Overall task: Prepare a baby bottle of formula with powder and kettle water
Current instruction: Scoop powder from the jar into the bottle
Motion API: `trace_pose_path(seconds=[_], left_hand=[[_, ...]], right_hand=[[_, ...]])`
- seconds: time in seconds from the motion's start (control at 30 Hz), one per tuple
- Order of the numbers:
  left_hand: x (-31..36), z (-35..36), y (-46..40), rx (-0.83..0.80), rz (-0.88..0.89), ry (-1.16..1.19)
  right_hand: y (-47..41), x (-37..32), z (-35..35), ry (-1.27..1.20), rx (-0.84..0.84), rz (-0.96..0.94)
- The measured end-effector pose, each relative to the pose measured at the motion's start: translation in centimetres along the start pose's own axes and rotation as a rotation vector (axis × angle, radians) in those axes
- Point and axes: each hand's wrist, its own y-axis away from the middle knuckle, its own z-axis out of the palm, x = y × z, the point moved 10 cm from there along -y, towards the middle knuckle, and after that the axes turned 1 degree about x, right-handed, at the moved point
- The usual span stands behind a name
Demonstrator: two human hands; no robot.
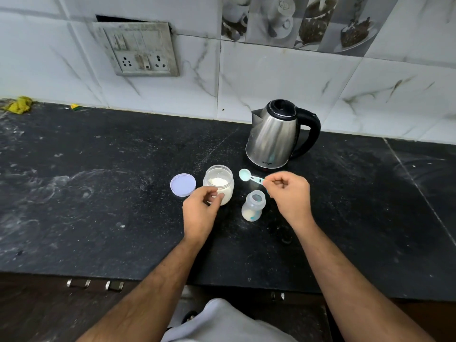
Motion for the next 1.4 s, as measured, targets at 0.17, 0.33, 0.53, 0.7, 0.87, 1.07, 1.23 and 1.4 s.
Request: trace_pose_path(seconds=[0.17,0.33,0.53,0.7,0.87,1.07,1.23,1.4], left_hand=[[-0.8,-1.4,-1.6,-0.028,-0.057,-0.051],[-1.2,-0.4,-2.2,-0.157,-0.081,-0.143],[-0.5,0.6,-2.9,-0.215,-0.024,-0.167],[-0.6,1.3,-3.6,-0.219,-0.032,-0.163],[-1.2,1.3,-4.2,-0.217,-0.045,-0.178],[-1.2,-0.1,-5.4,-0.179,-0.065,-0.198],[-1.0,-0.5,-5.8,-0.172,-0.053,-0.171],[-1.1,-0.4,-5.6,-0.157,-0.059,-0.153]], right_hand=[[-2.5,-4.4,5.6,0.242,-0.16,-0.17],[-3.1,-5.2,13.0,0.737,-0.485,-0.312],[-3.2,-4.1,17.1,1.004,-0.603,-0.341],[-3.3,-3.8,17.7,1.023,-0.643,-0.342],[-4.4,-4.5,14.8,0.795,-0.533,-0.282],[-5.2,-3.9,9.1,0.462,-0.315,-0.227],[-5.0,-1.5,5.3,0.3,-0.213,-0.131],[-4.6,0.5,3.1,0.261,-0.174,-0.088]])
